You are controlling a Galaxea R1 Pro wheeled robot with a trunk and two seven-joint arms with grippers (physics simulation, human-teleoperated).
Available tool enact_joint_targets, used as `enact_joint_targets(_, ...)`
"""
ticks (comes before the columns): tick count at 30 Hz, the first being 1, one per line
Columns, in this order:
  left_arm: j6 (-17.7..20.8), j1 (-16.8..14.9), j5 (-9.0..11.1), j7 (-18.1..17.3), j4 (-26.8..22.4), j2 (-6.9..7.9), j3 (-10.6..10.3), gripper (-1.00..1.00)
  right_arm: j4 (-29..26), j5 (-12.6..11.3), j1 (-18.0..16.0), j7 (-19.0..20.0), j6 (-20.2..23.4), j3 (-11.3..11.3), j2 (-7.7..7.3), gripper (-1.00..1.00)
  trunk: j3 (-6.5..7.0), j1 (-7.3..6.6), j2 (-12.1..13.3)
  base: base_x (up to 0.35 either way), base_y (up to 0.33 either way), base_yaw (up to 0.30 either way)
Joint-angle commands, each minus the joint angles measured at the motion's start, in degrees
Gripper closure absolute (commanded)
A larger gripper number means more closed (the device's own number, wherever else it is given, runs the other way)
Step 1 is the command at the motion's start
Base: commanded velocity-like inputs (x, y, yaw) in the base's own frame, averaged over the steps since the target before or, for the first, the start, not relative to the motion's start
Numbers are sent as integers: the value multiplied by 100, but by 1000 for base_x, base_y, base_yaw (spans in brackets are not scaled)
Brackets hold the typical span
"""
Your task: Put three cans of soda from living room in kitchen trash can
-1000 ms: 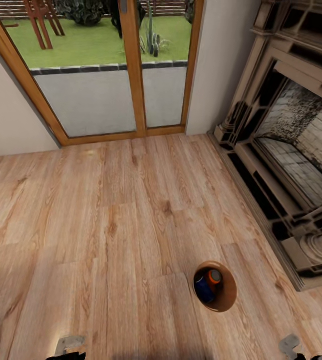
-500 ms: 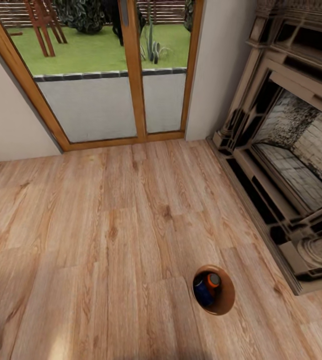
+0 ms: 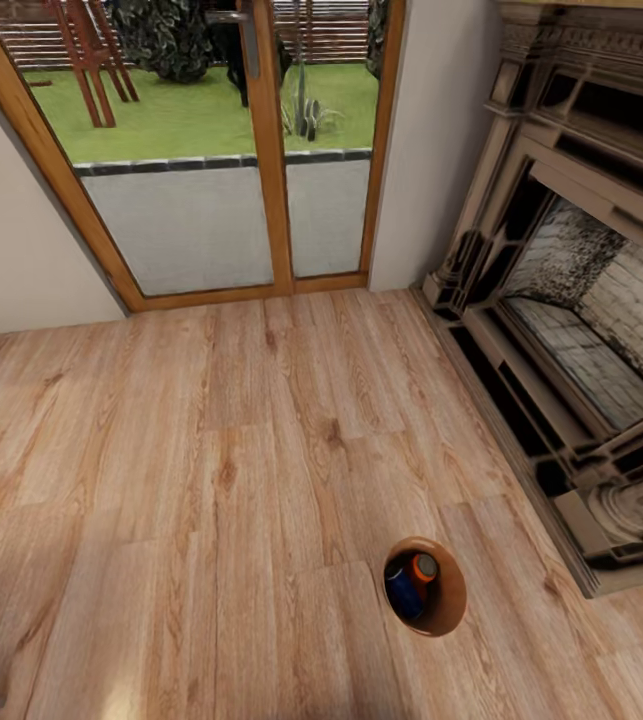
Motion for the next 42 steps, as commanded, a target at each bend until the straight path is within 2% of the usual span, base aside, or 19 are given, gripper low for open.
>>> enact_joint_targets(1,-38,27,14,1,15,3,-1,-100,35,-39,22,-5,-30,-2,2,-100,28,-22,42,0,0,0)
enact_joint_targets(2,-130,80,40,0,43,1,-2,-100,161,-110,89,-14,-137,-2,-3,-100,55,-44,82,0,0,0)
enact_joint_targets(9,-359,129,50,-4,69,-67,-16,-100,377,-176,332,-136,-421,-2,2,-100,227,-198,362,0,0,0)
enact_joint_targets(11,-403,134,49,-5,73,-90,-17,-100,431,-181,391,-348,-450,-2,7,-100,268,-242,443,0,0,0)
enact_joint_targets(12,-435,135,47,-5,76,-111,-18,-100,521,-185,439,-611,-469,-2,6,-100,287,-264,483,0,0,0)
enact_joint_targets(15,-463,139,44,-5,76,-134,-19,-100,679,-187,496,-918,-504,-2,-7,-100,344,-330,603,0,0,0)
enact_joint_targets(16,-477,140,42,-5,75,-159,-20,-100,769,-191,564,-1108,-610,-2,-37,-100,363,-352,643,0,0,0)
enact_joint_targets(18,-482,142,40,-4,74,-171,-20,-100,806,-194,616,-1186,-697,-2,-80,-100,399,-396,723,0,0,0)
enact_joint_targets(19,-490,143,37,-5,75,-186,-20,-100,845,-200,665,-1258,-785,-2,-168,-100,417,-418,764,0,0,0)
enact_joint_targets(22,-517,143,35,-5,78,-195,-20,-100,886,-233,693,-1295,-832,-2,-263,-100,471,-484,884,0,0,0)
enact_joint_targets(23,-598,144,30,-5,82,-200,-20,-100,936,-382,711,-1310,-859,-2,-322,-100,489,-506,924,0,0,0)
enact_joint_targets(29,-706,190,20,-5,95,-225,-20,-100,1028,-631,727,-1323,-884,-1,-374,-100,597,-637,1165,0,0,0)
enact_joint_targets(42,-668,295,-11,-12,244,-340,-32,-100,1038,-696,752,-1325,-954,2,-290,-100,831,-923,1686,0,0,0)
